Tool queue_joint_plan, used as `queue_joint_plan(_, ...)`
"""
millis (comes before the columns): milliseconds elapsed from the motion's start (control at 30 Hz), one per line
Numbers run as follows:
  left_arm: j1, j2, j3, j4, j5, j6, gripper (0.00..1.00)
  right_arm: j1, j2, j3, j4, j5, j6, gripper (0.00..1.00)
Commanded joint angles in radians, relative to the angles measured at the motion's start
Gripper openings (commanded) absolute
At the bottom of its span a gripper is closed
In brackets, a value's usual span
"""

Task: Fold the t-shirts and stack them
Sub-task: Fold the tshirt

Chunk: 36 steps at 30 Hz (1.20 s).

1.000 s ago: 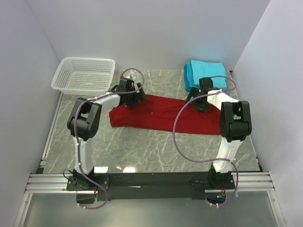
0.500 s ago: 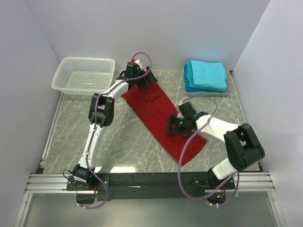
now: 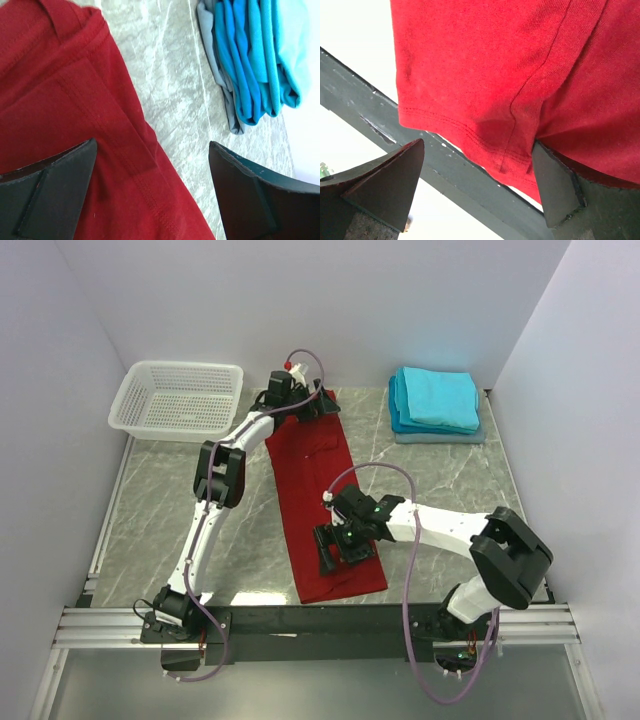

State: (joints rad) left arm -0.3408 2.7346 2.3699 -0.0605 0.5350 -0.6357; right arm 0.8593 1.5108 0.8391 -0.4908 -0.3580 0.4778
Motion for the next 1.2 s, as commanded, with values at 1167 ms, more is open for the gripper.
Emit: queue_joint_plan(1167,0.023,-0.025,-0.038,0.205,-0.036,-0.091,0.99,0.083,-0.224,-0.143,0.029,0.035,0.093,0.71)
